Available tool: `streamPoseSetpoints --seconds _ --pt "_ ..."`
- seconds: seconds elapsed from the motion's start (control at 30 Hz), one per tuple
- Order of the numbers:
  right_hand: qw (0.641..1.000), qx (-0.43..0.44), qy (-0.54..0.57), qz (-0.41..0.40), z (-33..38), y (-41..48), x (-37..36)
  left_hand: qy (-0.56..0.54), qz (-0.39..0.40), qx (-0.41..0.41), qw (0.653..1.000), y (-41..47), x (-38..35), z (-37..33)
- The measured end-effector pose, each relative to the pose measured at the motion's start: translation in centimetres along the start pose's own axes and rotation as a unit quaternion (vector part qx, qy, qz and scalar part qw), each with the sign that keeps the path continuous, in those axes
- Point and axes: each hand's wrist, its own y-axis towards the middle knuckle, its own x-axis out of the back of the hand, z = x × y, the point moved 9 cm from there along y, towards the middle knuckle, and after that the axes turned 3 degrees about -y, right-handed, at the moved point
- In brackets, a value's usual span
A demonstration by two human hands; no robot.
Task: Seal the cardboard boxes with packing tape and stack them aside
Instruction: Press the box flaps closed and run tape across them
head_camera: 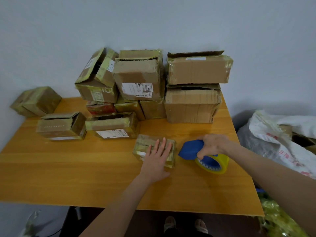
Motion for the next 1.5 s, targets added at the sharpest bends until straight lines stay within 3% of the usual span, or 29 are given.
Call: streamPoseSetpoints --seconds 0.2,0.27,0.37,0.47,0.53,0.7,0.83,0.97,1.07,1.4,1.5 --pt "0.984 0.000 0.172 -0.033 -1.2 -0.8 1.5 -0.027 -0.018 0.009 0.999 0.0 0.3 0.0" --pt "0.961 -0.010 0.263 -0.086 -1.5 -1.0 1.9 -0.068 -0.052 0.030 0.996 -0.1 1.6 -0.3" --pt "0.906 -0.019 0.394 -0.150 -1.7 -1.3 1.6 -0.117 -0.100 0.126 0.980 -0.1 3.1 0.1" --pt "0.862 -0.024 0.474 -0.178 -1.8 -1.0 0.7 -0.091 -0.063 0.203 0.973 0.4 2.3 0.4" --pt "0.851 -0.034 0.490 -0.187 -2.0 -0.8 -0.1 -0.069 -0.074 0.185 0.978 0.8 2.1 0.2" --pt "0.839 -0.048 0.504 -0.198 -2.5 -0.5 -1.0 -0.037 0.010 0.067 0.997 0.7 0.3 0.5" --pt "0.835 -0.039 0.512 -0.197 -1.9 -0.4 -0.5 -0.024 -0.016 -0.045 0.999 -0.4 0.9 0.1" --pt "0.838 -0.034 0.507 -0.200 -1.1 0.2 -0.1 -0.085 -0.059 0.037 0.994 -0.1 2.8 3.5" --pt "0.837 -0.037 0.510 -0.195 -0.9 0.5 -0.6 -0.055 0.002 0.076 0.996 0.3 1.2 4.8" --pt "0.839 -0.053 0.508 -0.189 -1.4 0.4 -1.5 -0.010 0.000 0.080 0.997 -0.1 0.6 1.7" --pt "0.838 -0.052 0.508 -0.190 -1.4 0.1 -1.3 -0.003 0.012 0.028 1.000 0.1 1.0 1.2"
